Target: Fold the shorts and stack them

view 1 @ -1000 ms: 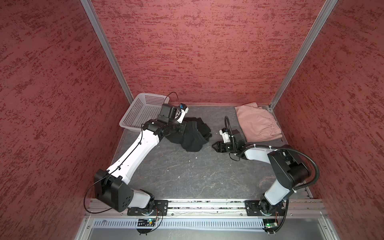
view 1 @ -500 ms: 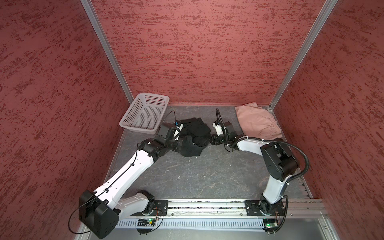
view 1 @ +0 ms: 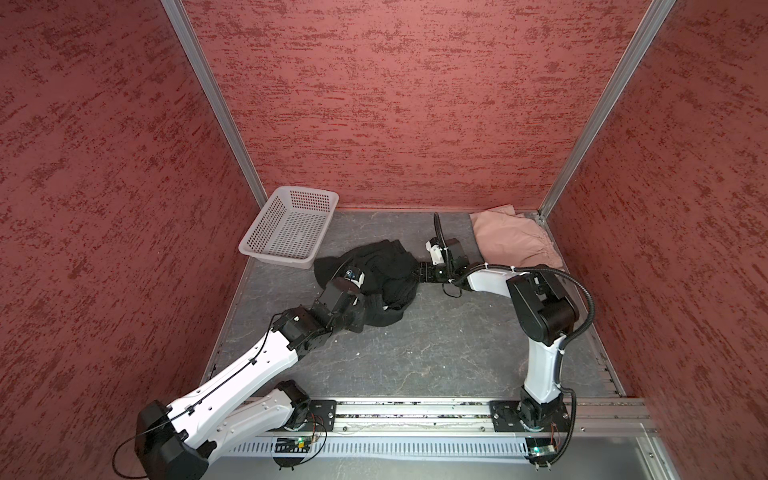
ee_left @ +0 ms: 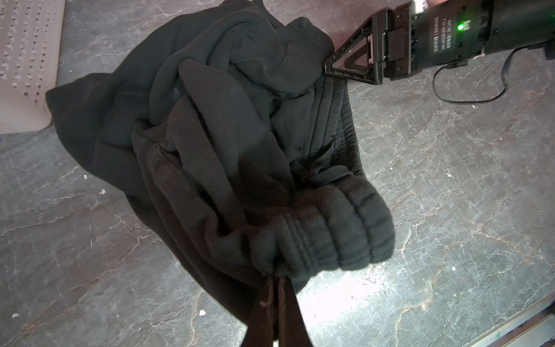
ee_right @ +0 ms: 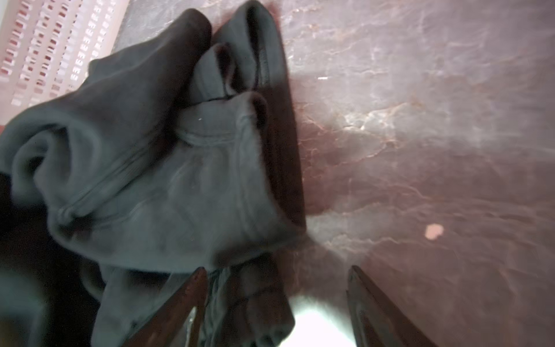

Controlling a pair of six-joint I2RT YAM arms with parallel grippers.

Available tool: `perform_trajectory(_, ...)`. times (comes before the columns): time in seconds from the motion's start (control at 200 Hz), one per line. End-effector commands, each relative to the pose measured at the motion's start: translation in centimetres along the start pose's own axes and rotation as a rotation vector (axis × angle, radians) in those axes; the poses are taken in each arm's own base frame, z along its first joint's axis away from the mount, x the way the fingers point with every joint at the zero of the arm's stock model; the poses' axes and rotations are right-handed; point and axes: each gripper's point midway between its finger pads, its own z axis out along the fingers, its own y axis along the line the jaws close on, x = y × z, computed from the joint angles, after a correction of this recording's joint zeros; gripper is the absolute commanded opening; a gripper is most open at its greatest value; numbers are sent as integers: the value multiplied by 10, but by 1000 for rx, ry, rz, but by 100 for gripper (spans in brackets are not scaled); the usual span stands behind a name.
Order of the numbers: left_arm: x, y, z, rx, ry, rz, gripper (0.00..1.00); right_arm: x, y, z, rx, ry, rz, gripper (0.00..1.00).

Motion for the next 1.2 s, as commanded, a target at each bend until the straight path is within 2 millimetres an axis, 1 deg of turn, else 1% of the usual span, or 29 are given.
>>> perform_trajectory(0.0, -4, 4, -6, -23, -42, -32, 0, 6, 2, 5, -19, 32, 39, 72)
perform_trajectory(0.12, -3, 0, -5, -5, -47, -28, 0, 6, 7, 9, -66, 17, 51, 68)
perform_trajectory(0.14, -2, -1, -5, -1, -44, -27, 2, 5, 8, 9, -72, 16, 54, 66)
perform_trajectory(0.22, 2, -3, -7, -2, -26, -22, 11, 6, 9, 14, -87, 22, 62, 51)
perform_trajectory(0.245, 5, -2, -8, -9, -17, -22, 15, 5, 9, 14, -91, 24, 63, 44)
perform_trajectory(0.276, 5, -1, -10, -15, -11, -23, 23, 5, 10, 14, -97, 23, 65, 36)
perform_trajectory(0.331, 6, 0, -15, -29, 0, -25, 51, 5, 12, 14, -102, 21, 64, 20)
perform_trajectory(0.376, 4, 0, -20, -31, 4, -26, 64, 4, 12, 12, -97, 19, 61, 9)
perform_trajectory(0.401, 3, 1, -24, -39, 6, -32, 76, 3, 12, 11, -94, 17, 57, 4)
perform_trajectory(0.416, 3, 2, -25, -48, 8, -37, 86, 2, 13, 9, -93, 15, 56, 0)
perform_trajectory(0.431, 1, 4, -27, -57, 6, -46, 97, 1, 13, 8, -93, 11, 53, 0)
perform_trajectory(0.441, 0, 5, -29, -63, 5, -53, 100, 1, 13, 8, -92, 12, 52, 0)
perform_trajectory(0.486, -4, 6, -33, -80, 9, -79, 99, -2, 15, 2, -88, -3, 43, 0)
perform_trajectory(0.546, -11, 3, -37, -81, 19, -107, 99, -3, 17, -6, -86, -22, 32, 0)
perform_trajectory(0.631, -15, -3, -31, -88, 62, -168, 99, -3, 18, -21, -74, -57, 20, 0)
perform_trajectory(0.666, -12, -5, -27, -95, 92, -196, 99, -1, 18, -28, -68, -70, 20, 0)
perform_trajectory(0.731, 5, -8, -20, -115, 179, -250, 99, 4, 17, -41, -63, -92, 30, 0)
perform_trajectory(0.812, 41, -1, -18, -174, 277, -330, 99, 12, 17, -55, -70, -118, 49, 0)
perform_trajectory(0.907, 82, 3, -16, -162, 335, -461, 99, 22, 13, -68, -57, -139, 62, 0)
perform_trajectory(0.962, 98, 6, -19, -145, 338, -545, 99, 27, 10, -73, -42, -143, 66, 0)
perform_trajectory(1.037, 110, 10, -25, -109, 303, -652, 99, 32, 8, -80, -29, -146, 66, 0)
perform_trajectory(1.102, 113, 13, -29, -63, 249, -731, 99, 33, 9, -85, -27, -144, 54, 0)
perform_trajectory(1.147, 117, 16, -28, -38, 211, -771, 99, 34, 10, -88, -25, -143, 47, 0)
perform_trajectory(1.197, 114, 15, -24, 20, 149, -795, 100, 36, 11, -91, -28, -145, 43, 0)
